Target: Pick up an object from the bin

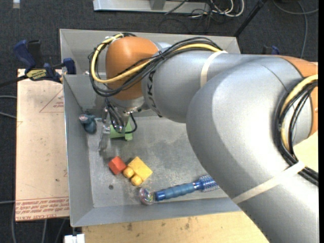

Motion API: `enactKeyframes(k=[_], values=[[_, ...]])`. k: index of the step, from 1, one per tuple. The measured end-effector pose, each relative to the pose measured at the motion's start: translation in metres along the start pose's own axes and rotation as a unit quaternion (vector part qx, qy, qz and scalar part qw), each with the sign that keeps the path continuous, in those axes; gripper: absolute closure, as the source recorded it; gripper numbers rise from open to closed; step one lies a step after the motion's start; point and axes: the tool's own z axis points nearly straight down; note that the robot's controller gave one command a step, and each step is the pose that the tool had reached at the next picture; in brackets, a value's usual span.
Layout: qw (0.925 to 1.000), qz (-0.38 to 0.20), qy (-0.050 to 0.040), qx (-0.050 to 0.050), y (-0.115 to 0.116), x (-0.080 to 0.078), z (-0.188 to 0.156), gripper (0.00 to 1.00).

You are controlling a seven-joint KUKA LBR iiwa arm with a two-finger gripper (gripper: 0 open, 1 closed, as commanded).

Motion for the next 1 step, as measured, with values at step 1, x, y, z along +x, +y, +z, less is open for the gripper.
enactKeyframes(k=[1], values=[[1.0000, 0.001, -0.0045, -0.001, -0.0010, -0.0021, -0.0004, 1.00]])
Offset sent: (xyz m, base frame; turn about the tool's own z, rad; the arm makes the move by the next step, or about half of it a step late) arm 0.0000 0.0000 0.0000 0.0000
